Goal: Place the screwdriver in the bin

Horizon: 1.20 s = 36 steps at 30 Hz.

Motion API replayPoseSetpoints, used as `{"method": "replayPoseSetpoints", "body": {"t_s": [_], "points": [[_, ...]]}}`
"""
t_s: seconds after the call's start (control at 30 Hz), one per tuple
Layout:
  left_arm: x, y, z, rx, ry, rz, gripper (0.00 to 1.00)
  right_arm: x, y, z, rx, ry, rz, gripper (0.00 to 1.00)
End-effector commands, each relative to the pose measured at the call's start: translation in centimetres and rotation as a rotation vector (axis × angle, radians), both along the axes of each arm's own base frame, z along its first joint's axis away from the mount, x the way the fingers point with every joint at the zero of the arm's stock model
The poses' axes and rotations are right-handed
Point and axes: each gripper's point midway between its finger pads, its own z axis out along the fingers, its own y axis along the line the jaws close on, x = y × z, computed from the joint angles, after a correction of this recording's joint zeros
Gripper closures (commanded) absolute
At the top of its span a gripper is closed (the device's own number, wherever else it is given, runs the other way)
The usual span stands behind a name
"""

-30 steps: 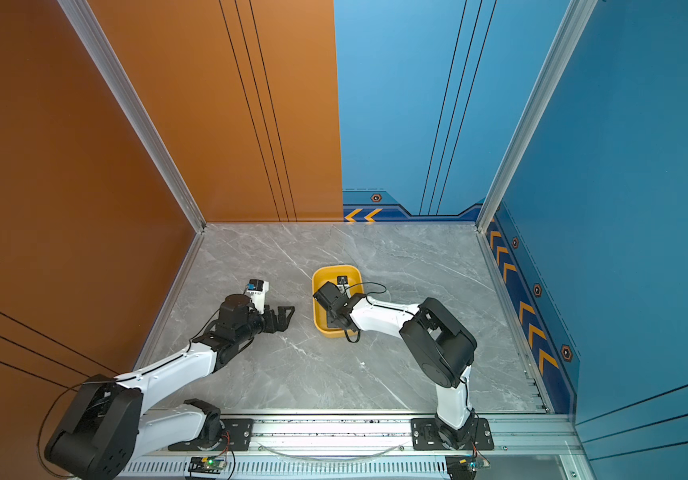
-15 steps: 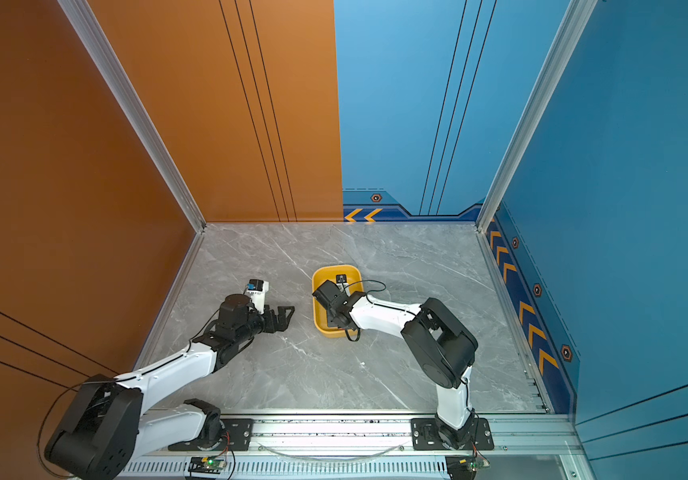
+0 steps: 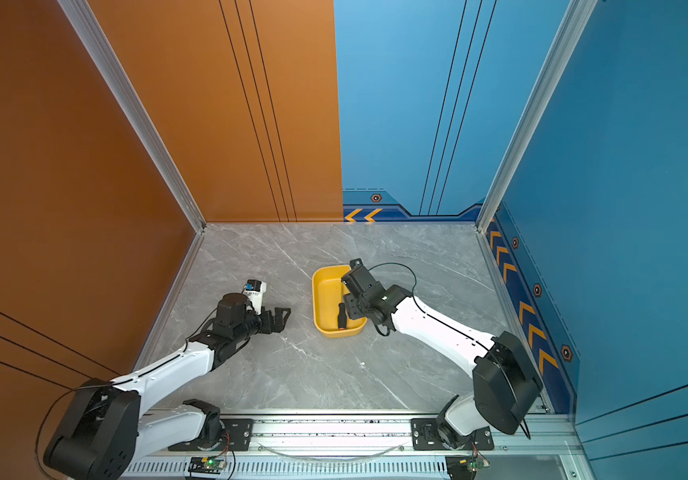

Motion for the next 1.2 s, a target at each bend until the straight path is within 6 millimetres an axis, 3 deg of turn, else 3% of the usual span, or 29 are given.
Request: {"method": "replayPoseSetpoints", "body": {"t_s": [0.0, 0.2, 0.4, 0.53, 0.73, 0.87, 1.17], "points": [[0.9, 1.0, 1.9, 0.056, -0.047, 0.011, 0.02, -1.8, -2.5, -2.4, -0.016, 0.092, 0.111, 0.31], [1.8, 2.9, 3.4, 0.125, -0.079, 0.072, 0.02, -1.0, -6.8, -2.7, 0.097, 0.005, -0.011, 0.3], [2.7, 5.8, 5.0, 0.245, -0.17, 0.166, 0.02, 0.4, -13.6, -2.5, 0.056, -0.193, -0.267, 0.29], [2.9, 7.7, 5.7, 0.331, -0.246, 0.219, 0.02, 0.6, -17.7, -1.4, 0.103, -0.295, -0.422, 0.29], [3.0, 9.6, 5.7, 0.421, -0.353, 0.267, 0.02, 0.3, -22.4, 0.3, 0.123, -0.461, -0.572, 0.28], [3.3, 10.6, 4.8, 0.444, -0.332, 0.283, 0.02, 0.6, -24.4, 0.4, 0.107, -0.533, -0.632, 0.28], [4.5, 11.2, 1.8, 0.415, -0.323, 0.256, 0.02, 1.7, -26.3, -1.2, 0.085, -0.641, -0.678, 0.29]]}}
